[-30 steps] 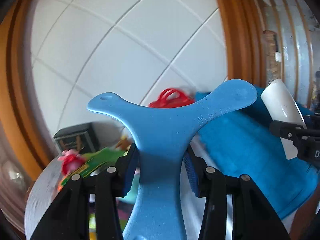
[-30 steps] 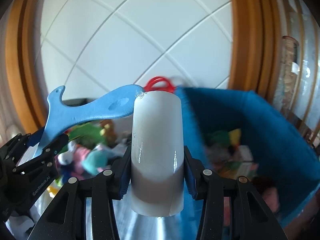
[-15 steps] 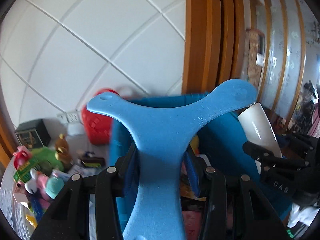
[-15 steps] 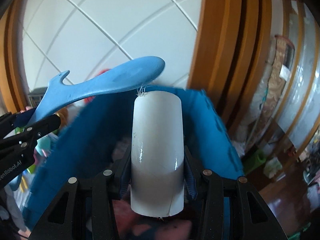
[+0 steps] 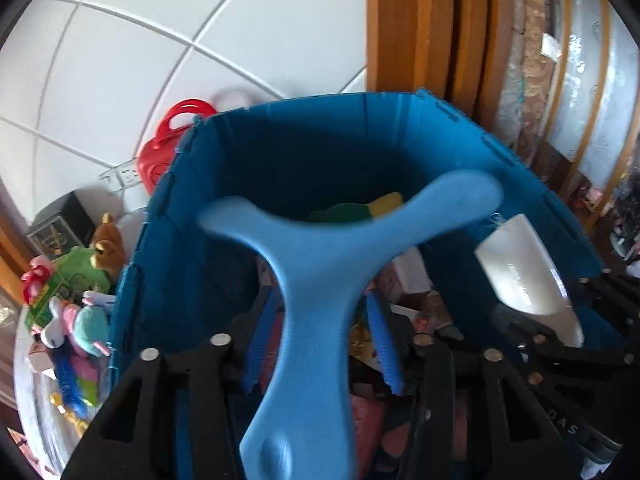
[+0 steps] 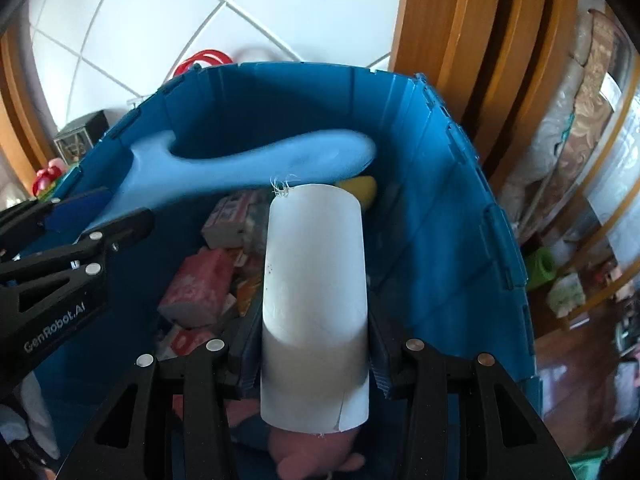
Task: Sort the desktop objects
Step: 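Open left tool over the crate dropping blue toy while right tool releases cylinder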
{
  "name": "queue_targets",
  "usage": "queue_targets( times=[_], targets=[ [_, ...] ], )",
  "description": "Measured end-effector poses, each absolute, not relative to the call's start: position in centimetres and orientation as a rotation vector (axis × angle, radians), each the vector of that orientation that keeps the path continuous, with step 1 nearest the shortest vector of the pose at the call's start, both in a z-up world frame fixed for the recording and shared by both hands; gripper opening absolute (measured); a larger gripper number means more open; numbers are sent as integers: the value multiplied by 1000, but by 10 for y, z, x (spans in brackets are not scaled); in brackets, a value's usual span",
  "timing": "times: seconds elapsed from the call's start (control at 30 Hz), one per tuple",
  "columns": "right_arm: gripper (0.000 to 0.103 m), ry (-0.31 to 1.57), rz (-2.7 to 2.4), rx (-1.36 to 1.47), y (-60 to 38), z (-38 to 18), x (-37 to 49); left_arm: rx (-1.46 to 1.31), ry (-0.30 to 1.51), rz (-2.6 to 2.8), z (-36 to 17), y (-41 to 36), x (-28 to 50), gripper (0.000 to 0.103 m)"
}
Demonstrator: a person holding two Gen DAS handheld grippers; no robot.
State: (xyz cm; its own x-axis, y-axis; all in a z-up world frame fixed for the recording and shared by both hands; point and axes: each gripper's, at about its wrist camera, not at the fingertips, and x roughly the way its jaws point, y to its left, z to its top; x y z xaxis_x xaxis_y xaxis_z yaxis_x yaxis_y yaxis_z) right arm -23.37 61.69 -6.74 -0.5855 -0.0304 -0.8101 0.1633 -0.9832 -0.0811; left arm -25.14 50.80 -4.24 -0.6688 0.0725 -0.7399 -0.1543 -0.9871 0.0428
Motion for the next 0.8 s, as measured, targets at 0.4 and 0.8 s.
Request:
queue_targets(
  times=[0.4,0.8],
  targets=[
    [74,284,-2733,1335,615,-57,-233,-1116,118,2810,-27,494,-237,86],
    [101,210,-2914,877,606,-14,-157,-718,66,2995,26,457,-149,93]
  ],
)
